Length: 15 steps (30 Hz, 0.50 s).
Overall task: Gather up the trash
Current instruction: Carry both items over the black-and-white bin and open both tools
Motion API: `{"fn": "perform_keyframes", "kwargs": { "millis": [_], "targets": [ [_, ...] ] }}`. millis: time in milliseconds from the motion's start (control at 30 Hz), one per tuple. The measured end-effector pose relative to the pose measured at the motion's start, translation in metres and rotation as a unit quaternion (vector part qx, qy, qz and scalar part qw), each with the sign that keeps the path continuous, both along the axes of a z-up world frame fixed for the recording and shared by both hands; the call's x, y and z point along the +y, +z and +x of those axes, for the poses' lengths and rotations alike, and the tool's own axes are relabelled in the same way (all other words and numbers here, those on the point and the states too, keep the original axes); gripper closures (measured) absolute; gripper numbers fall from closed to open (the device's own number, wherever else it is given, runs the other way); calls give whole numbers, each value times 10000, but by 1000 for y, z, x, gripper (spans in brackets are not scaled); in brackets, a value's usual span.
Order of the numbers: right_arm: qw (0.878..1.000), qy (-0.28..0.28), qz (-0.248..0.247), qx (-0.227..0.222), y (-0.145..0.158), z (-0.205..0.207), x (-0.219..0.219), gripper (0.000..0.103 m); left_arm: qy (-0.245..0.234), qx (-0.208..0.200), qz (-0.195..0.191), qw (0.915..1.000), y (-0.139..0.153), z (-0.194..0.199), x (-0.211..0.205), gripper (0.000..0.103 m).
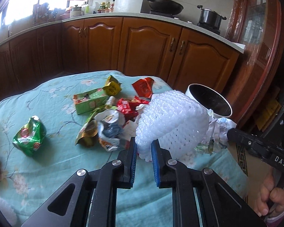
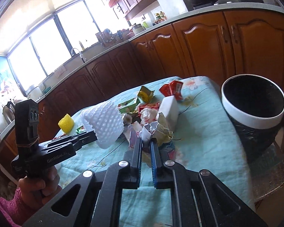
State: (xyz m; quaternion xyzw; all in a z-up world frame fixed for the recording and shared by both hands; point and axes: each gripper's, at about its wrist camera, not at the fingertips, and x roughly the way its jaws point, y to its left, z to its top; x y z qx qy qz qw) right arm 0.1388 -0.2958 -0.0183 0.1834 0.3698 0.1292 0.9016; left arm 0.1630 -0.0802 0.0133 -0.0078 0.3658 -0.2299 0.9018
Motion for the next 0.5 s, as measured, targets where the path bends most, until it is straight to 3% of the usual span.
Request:
{"fn": "perform_keyframes", "kwargs": {
  "millis": [500],
  "targets": [
    [9926, -1198, -218, 39, 1, 13, -120, 95, -791, 16, 447, 9959, -14, 69, -126, 89]
  ]
}}
